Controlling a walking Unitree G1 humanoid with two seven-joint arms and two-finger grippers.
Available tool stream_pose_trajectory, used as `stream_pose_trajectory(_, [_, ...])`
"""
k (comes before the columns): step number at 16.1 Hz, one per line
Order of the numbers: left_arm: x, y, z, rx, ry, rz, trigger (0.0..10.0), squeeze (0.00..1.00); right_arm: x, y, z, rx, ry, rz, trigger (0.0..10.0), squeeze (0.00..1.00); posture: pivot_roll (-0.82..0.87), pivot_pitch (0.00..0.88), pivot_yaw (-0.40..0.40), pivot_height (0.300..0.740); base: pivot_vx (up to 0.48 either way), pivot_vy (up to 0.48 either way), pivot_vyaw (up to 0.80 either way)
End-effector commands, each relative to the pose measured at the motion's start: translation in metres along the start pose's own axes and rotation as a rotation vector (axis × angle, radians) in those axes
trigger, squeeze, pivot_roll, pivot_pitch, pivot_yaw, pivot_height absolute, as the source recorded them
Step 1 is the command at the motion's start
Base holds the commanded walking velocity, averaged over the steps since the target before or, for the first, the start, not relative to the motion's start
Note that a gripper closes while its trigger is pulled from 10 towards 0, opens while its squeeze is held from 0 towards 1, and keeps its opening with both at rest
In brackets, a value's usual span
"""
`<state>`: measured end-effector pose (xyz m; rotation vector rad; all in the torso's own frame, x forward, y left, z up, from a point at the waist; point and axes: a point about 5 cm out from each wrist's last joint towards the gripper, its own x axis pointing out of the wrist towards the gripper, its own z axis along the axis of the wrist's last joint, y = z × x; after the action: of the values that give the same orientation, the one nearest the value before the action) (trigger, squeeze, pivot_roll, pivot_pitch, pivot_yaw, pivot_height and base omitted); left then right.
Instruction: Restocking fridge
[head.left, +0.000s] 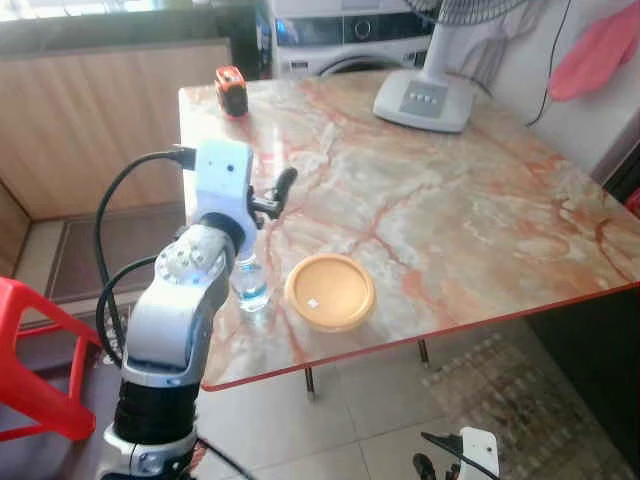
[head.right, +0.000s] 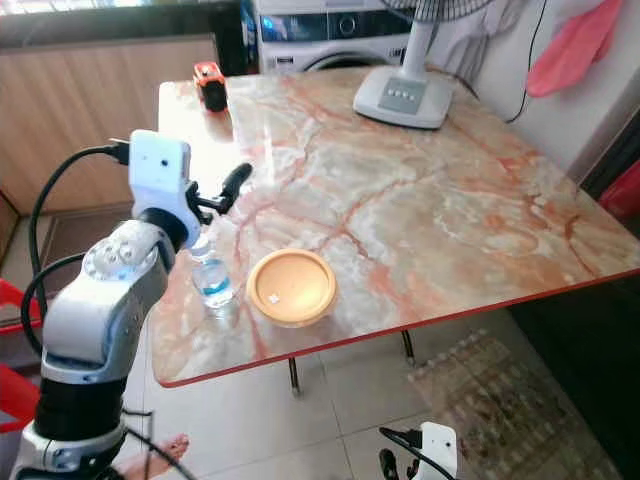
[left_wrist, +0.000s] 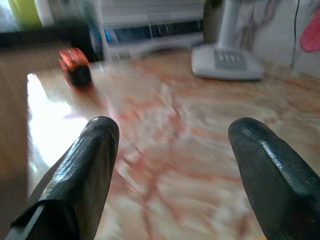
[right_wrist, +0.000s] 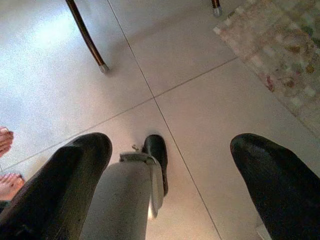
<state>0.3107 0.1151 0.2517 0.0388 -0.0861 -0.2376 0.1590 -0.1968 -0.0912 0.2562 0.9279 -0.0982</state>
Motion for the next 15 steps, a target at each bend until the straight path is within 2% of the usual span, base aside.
stream_pose_trajectory(1, [-0.002, -0.003, 0.008, -0.024, 0.009, -0.035, 10.0, 0.0, -0.002, -0.004, -0.006, -0.002, 0.019, -0.009, 10.0, 0.0, -0.09, 0.086, -0.06, 0.74, 0.0, 0.0, 0.0])
stream_pose_trajectory(3, [-0.005, -0.008, 0.008, -0.045, 0.095, -0.109, 10.0, 0.0, -0.002, -0.006, -0.004, -0.002, 0.018, -0.014, 10.0, 0.0, -0.09, 0.086, -0.059, 0.74, 0.0, 0.0, 0.0])
stream_pose_trajectory(4, [-0.008, -0.006, 0.004, 0.016, 0.161, -0.119, 10.0, 0.0, -0.002, -0.006, -0.004, 0.0, 0.017, -0.015, 10.0, 0.0, -0.09, 0.088, -0.059, 0.74, 0.0, 0.0, 0.0])
stream_pose_trajectory(5, [-0.01, -0.005, 0.004, 0.02, 0.198, -0.129, 10.0, 0.0, -0.002, -0.007, -0.004, 0.002, 0.016, -0.015, 10.0, 0.0, -0.09, 0.089, -0.06, 0.74, 0.0, 0.0, 0.0])
stream_pose_trajectory(8, [-0.017, -0.002, 0.012, 0.062, 0.265, -0.161, 10.0, 0.0, -0.002, -0.007, -0.004, 0.001, 0.02, -0.012, 10.0, 0.0, -0.07, 0.089, -0.062, 0.74, 0.0, 0.0, 0.0])
stream_pose_trajectory(11, [-0.021, 0.007, 0.013, 0.086, 0.311, -0.141, 10.0, 0.0, -0.002, -0.006, -0.003, -0.001, 0.022, -0.01, 10.0, 0.0, -0.07, 0.09, -0.062, 0.74, 0.0, 0.0, 0.0])
stream_pose_trajectory(14, [-0.03, 0.013, -0.013, 0.115, 0.449, -0.126, 10.0, 0.0, -0.001, -0.006, -0.002, -0.002, 0.024, -0.004, 10.0, 0.0, -0.08, 0.091, -0.065, 0.74, 0.0, 0.0, 0.0])
stream_pose_trajectory(15, [-0.03, 0.014, -0.015, 0.12, 0.452, -0.113, 10.0, 0.0, -0.001, -0.006, -0.001, -0.001, 0.023, -0.003, 10.0, 0.0, -0.08, 0.091, -0.065, 0.74, 0.0, 0.0, 0.0])
